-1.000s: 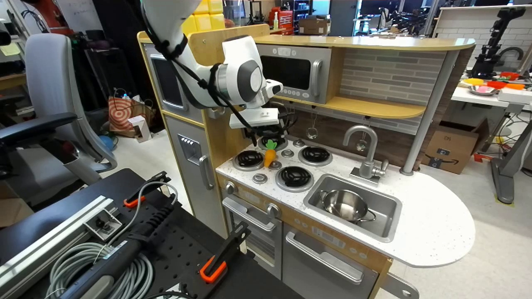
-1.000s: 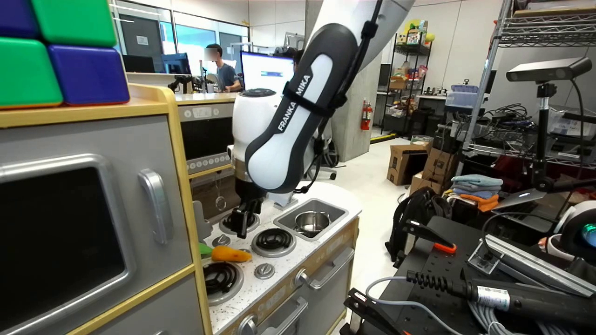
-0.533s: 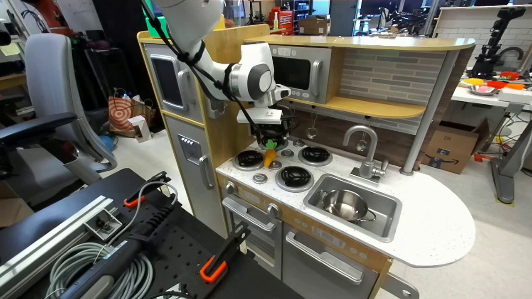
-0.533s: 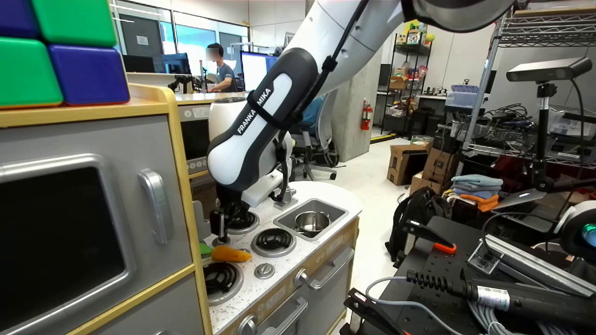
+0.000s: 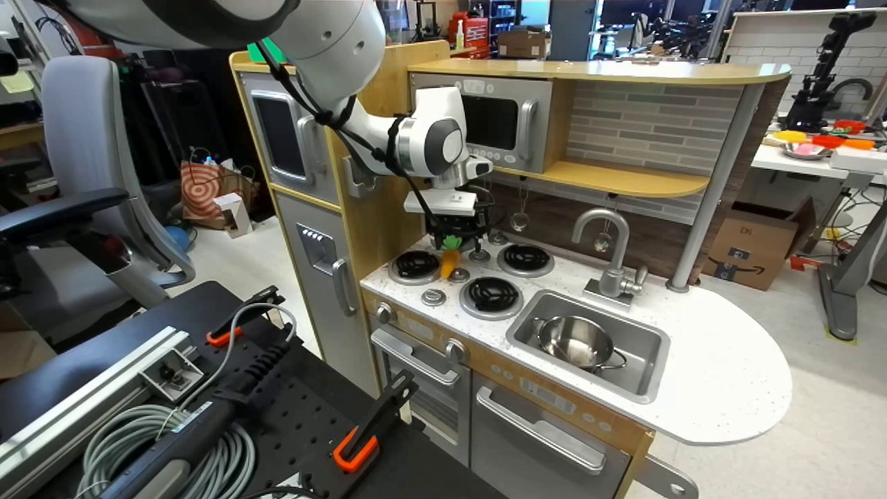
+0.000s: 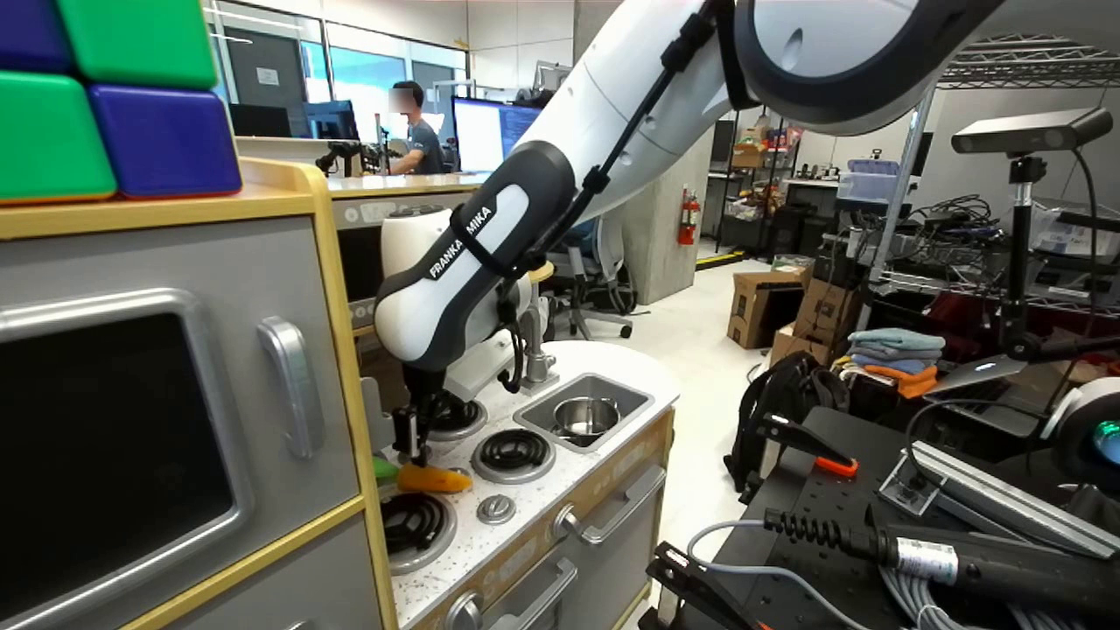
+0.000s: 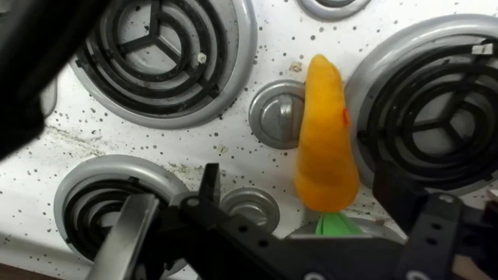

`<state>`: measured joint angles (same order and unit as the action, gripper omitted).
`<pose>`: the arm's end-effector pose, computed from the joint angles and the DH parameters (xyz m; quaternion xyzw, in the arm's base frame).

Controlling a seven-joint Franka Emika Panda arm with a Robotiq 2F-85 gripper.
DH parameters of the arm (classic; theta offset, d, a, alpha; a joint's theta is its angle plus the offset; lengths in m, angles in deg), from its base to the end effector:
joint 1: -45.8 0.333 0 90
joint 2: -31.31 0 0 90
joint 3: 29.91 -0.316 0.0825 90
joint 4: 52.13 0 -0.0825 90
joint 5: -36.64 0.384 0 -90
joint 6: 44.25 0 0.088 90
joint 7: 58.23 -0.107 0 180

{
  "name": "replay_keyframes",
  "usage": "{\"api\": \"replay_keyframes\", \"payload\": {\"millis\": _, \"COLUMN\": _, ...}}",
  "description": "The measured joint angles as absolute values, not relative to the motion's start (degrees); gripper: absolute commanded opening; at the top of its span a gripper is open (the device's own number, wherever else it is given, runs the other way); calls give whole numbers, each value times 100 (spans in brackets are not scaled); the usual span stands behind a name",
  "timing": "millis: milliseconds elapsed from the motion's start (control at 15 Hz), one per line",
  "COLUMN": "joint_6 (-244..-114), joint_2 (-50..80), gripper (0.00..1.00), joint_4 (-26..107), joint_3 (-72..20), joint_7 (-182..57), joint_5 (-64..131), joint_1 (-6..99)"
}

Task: Remove the carrot from the stove and place it inside the pot in the sink

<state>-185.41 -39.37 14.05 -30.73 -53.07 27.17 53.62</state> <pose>0.7360 0.1089 0.0358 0.9824 0.1766 0.0390 0.0464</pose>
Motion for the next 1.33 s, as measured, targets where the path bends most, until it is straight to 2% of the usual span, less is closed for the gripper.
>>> {"api": "replay_keyframes", "payload": {"millis": 400, "joint_6": -18572, "joint_2": -3937, "gripper": 100, "joint_4": 1414, "joint_3": -3073, "joint_7": -5350, "joint_5": 2711, "joint_1": 5365}}
{"api": "replay_keyframes", "payload": {"millis": 1333, "joint_6": -19621, "joint_2": -3918, "gripper": 100, "joint_4": 1934, "joint_3": -3069, "joint_7": -5269, "joint_5": 2693, "joint_1": 5353}}
